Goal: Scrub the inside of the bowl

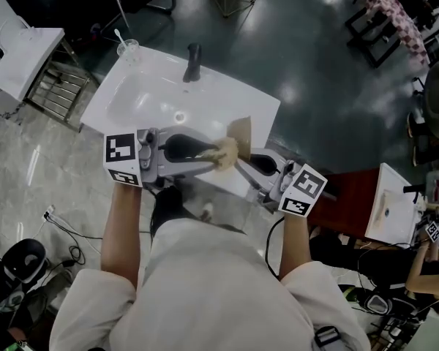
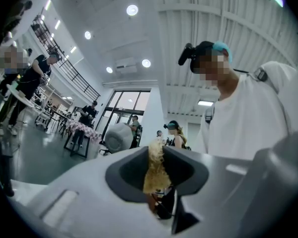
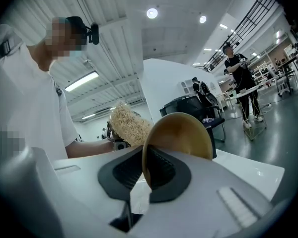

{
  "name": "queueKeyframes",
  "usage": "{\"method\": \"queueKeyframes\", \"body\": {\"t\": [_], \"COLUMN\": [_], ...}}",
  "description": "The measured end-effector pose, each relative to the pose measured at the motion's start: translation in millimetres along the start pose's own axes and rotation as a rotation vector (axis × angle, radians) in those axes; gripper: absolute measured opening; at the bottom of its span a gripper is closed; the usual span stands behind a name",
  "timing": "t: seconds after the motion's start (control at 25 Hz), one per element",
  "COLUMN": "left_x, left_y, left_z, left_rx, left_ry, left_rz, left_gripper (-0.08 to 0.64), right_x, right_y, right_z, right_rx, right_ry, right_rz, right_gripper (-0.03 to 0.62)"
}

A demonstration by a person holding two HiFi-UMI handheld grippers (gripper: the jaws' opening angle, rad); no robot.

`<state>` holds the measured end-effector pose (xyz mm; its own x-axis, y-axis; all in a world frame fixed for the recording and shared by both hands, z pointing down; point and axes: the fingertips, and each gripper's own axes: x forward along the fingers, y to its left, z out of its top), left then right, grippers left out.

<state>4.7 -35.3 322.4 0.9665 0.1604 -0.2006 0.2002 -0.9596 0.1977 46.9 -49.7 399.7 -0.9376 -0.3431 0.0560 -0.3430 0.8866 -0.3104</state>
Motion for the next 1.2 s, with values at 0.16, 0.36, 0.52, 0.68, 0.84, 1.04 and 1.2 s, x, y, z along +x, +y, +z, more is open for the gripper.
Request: {"method": "queueKeyframes", "body": {"t": [0.16,0.36,0.52,0.68,0.84,1.04,1.2], "left_x": [3,5,-1,-6,-15,-26,-33], "left_y": [6,18,40,58,65,70,68], "left_z": [3,9,13,2,-13,-31,-40], "left_rx": [0.003,-0.001,-0.028,-0.05,-0.094,-0.147,-0.195], "left_ry": [-0.025,-0.045,-0.082,-0.063,-0.072,-0.077,-0.104], "left_rz": [0.028,0.056,0.134,0.186,0.201,0.216,0.212], "left_gripper": [0.081,0.08,0.08,0.081,0.08,0.081,0.08], "right_x": [2,5,1,-3,-7,-13,-15], "right_y": [-2,5,21,35,40,55,58], "right_z": [-12,-20,-20,-9,-7,4,23], "right_rx": [-0.006,-0.015,-0.051,-0.049,-0.059,-0.047,-0.029], "right_ry": [0.05,0.07,0.092,0.042,0.047,-0.018,-0.11], "right_rz": [-0.002,0.03,0.124,0.202,0.23,0.325,0.358], "right_gripper": [0.014,0.014,0.021,0.021,0.023,0.022,0.02]}}
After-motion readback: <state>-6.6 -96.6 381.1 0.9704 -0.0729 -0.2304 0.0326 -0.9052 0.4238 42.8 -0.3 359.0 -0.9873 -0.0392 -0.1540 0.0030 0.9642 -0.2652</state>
